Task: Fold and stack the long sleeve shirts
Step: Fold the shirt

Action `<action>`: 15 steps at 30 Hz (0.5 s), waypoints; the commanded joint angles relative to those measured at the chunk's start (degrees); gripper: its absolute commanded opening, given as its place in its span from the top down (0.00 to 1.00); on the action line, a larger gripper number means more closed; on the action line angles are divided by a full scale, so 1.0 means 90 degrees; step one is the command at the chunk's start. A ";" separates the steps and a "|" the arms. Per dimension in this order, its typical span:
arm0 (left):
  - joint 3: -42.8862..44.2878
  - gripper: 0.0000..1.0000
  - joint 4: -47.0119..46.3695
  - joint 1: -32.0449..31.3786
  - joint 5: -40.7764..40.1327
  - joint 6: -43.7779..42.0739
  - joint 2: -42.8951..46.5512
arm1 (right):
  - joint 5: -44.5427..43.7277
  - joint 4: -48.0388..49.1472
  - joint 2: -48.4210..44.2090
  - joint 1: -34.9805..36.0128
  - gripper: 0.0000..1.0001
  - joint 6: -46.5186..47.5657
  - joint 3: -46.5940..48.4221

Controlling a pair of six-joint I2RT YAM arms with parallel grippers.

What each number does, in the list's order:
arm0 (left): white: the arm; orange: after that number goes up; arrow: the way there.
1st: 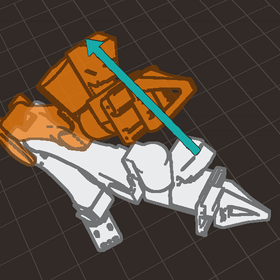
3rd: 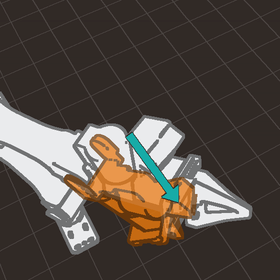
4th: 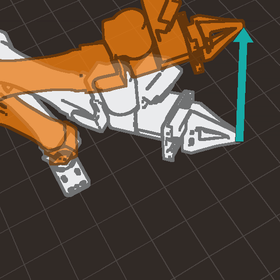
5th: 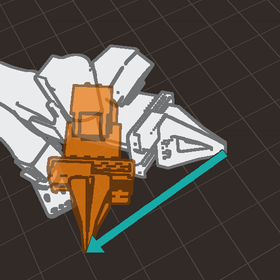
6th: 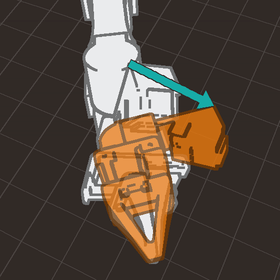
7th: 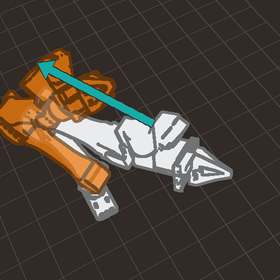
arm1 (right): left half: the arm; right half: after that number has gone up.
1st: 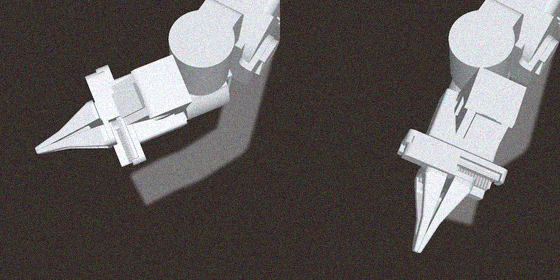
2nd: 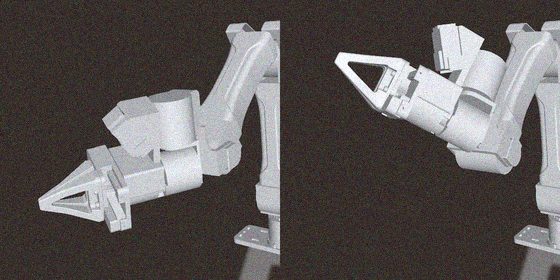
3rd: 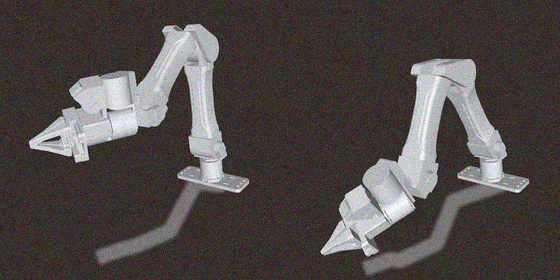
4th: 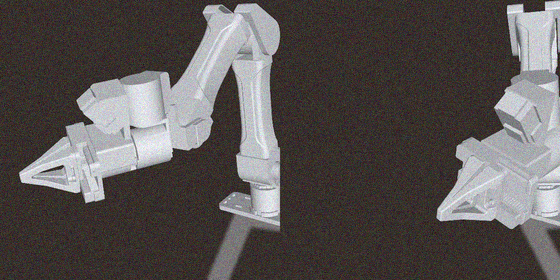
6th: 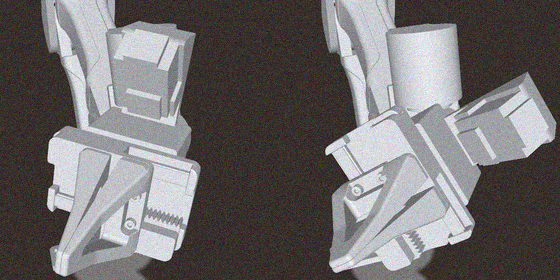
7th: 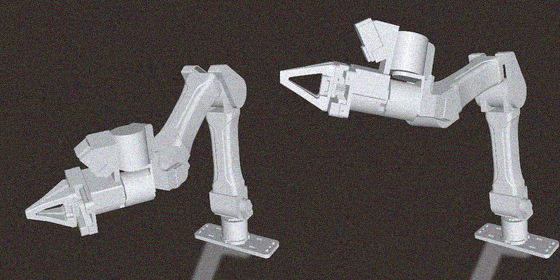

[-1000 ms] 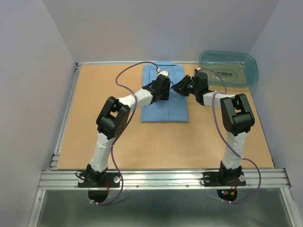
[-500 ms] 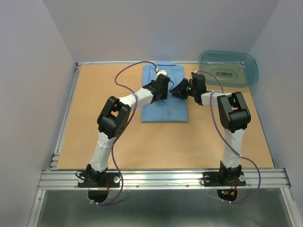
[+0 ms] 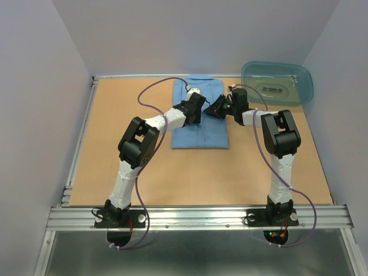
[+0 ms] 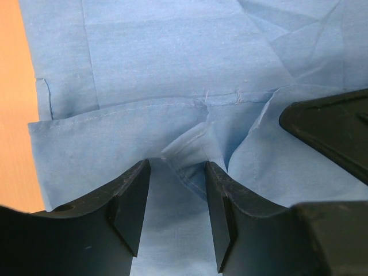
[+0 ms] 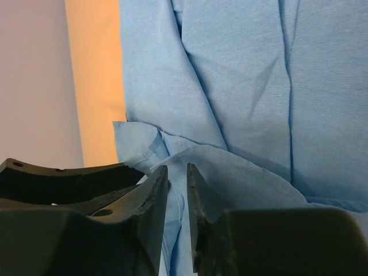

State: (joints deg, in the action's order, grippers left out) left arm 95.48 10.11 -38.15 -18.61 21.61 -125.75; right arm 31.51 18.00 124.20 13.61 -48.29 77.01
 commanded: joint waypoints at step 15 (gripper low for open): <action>0.0074 0.46 0.0019 0.0010 -0.0061 0.0012 0.0476 | 0.0562 0.0119 0.0848 0.0256 0.85 -0.0142 0.1081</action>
State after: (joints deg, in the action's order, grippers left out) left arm 95.15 10.33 -38.15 -18.63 21.76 -125.73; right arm 35.44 17.98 130.37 15.46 -48.93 82.21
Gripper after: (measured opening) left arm 0.544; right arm 0.142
